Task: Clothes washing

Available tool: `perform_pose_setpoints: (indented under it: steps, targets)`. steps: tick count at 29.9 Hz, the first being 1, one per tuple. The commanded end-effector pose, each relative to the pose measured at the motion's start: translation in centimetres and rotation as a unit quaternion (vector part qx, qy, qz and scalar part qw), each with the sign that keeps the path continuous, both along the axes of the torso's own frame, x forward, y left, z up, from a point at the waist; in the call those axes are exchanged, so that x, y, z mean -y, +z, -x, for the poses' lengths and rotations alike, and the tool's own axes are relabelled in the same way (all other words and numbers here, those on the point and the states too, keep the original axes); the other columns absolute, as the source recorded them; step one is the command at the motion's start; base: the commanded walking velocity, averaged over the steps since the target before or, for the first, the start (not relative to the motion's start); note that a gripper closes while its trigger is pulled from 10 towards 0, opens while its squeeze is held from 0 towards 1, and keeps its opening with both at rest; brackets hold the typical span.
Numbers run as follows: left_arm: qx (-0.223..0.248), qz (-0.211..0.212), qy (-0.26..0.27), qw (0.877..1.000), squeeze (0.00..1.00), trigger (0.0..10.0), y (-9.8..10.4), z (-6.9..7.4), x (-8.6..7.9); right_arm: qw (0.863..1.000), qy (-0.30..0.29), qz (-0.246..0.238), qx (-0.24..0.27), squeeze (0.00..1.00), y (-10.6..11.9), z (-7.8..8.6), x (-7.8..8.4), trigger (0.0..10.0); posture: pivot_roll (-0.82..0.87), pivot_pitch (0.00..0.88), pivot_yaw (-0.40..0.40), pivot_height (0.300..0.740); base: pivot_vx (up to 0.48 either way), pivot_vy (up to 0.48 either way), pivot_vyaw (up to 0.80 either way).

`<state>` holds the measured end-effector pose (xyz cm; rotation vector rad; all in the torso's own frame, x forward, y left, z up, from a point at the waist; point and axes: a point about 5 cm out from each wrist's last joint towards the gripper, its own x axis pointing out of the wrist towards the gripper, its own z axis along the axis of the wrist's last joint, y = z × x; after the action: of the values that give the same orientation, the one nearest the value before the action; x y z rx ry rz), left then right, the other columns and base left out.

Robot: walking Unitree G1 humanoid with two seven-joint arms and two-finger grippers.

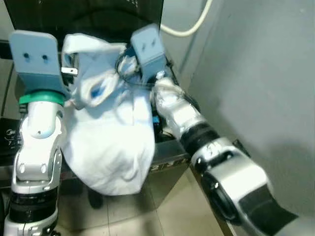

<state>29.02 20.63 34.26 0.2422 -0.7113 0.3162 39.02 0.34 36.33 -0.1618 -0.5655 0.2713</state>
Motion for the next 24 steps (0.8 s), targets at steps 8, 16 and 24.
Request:
perform_pose_setpoints:
  steps: [8, 16, 24]
  targets:
    - [-0.063, 0.011, -0.075, 0.995, 1.0, 10.0, -2.1, 0.3, 0.8, 0.992, 0.081, 0.098, -0.017, 0.0, -2.9, 1.0, -3.9, 10.0, 0.17, 0.154, -0.083, 0.724, 0.0, 0.0, 0.0]
    - [-0.056, -0.016, -0.111, 0.992, 1.0, 10.0, -1.9, 1.3, 1.9, 0.987, 0.114, 0.11, -0.03, 0.0, -4.2, 1.3, -4.7, 10.0, 0.17, 0.157, -0.074, 0.724, 0.0, 0.0, 0.0]
    - [-0.071, -0.117, -0.197, 0.971, 0.0, 10.0, -3.7, 3.7, 7.7, 0.972, 0.232, 0.041, -0.012, 0.0, -2.8, 2.7, -6.0, 10.0, 0.2, 0.151, -0.083, 0.724, 0.0, 0.0, 0.0]
